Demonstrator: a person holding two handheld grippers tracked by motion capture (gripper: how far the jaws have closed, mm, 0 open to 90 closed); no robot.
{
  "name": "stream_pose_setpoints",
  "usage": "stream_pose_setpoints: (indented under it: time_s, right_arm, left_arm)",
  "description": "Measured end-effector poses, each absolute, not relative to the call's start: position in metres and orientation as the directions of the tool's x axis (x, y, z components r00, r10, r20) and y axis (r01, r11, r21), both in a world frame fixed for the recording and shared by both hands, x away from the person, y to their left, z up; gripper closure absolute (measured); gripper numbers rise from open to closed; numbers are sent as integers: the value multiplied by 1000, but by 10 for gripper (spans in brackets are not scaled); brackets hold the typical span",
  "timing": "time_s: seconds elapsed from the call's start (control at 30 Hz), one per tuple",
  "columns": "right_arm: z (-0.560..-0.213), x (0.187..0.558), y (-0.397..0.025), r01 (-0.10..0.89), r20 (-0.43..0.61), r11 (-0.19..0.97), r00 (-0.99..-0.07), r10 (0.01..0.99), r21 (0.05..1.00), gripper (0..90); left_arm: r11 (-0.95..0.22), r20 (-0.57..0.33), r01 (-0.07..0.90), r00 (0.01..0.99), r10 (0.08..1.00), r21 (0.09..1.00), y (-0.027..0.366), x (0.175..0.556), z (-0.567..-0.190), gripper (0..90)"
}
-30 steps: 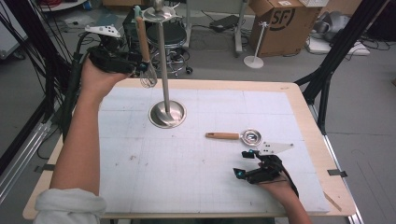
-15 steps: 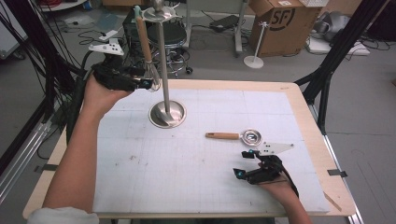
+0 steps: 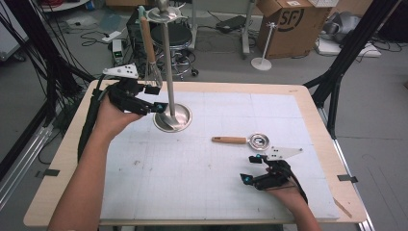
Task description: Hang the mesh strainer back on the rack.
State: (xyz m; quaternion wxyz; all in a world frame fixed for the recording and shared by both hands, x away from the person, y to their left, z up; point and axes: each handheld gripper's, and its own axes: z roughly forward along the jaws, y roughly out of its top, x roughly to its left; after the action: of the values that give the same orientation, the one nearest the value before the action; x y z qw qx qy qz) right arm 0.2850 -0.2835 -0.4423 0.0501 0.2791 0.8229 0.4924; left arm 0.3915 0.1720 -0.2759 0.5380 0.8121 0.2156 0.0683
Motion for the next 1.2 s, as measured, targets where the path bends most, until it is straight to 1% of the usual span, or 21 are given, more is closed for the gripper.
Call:
stream_pose_setpoints:
  time_s: [0.27,0.47,0.83,1.1,1.2]
  right_arm:
    - [-442,284,-284,413,194,359,-837,511,837,168]
    - [-442,284,-285,408,191,357,-839,510,840,168]
    - [-441,283,-285,410,191,359,-838,511,839,170]
    - [-442,285,-283,401,185,363,-844,504,841,170]
    - [-442,285,-283,402,188,362,-844,502,841,170]
  left_arm:
    - [-341,-134,282,908,397,897,164,384,-291,193]
    - [-311,-159,283,916,369,907,165,370,-309,174]
    - [-290,-194,315,905,378,904,165,350,-344,145]
    - [-321,-196,322,909,368,891,155,342,-360,120]
    - [-313,-202,320,912,356,894,153,341,-364,110]
